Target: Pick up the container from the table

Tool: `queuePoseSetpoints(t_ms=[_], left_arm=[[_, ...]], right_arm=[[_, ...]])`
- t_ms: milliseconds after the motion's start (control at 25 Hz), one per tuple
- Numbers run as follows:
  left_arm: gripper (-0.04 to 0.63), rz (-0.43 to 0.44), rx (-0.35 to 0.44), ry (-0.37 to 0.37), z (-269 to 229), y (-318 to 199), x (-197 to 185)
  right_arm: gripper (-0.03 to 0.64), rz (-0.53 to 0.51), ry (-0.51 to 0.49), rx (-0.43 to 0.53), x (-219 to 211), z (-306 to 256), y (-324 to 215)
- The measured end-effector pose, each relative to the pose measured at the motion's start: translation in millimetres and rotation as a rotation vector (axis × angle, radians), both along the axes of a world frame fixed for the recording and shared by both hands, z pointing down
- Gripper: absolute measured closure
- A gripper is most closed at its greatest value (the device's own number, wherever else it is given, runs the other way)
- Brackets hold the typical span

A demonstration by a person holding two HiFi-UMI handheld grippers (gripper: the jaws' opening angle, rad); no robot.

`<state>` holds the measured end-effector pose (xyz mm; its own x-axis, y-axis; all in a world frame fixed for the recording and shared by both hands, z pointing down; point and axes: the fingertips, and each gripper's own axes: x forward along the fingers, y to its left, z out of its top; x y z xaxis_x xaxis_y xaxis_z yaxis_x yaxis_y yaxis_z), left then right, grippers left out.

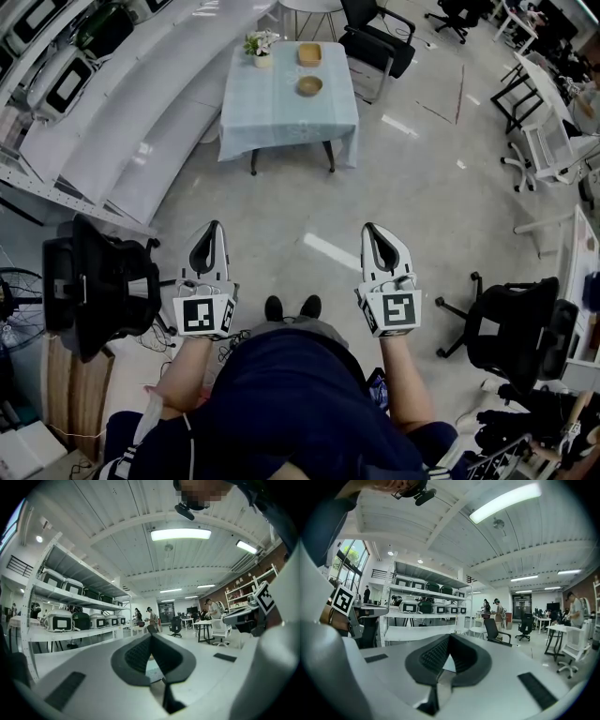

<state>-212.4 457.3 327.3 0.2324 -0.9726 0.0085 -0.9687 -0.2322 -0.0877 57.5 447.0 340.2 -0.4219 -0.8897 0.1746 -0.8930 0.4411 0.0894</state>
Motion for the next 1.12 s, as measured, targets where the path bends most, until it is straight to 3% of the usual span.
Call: queuePoseSetpoints(t_ms=[400,1120], left_arm=[[0.582,0.017,-0.01,-0.005,2,-4,5],[0.24,0.127,0.02,0.019,-11,-15,32]], right_arm=[[0.566,-0.031,-0.023,-0.021,0,1,1],[0.594,-0.029,-0.016,-0.031,12,9,-1]])
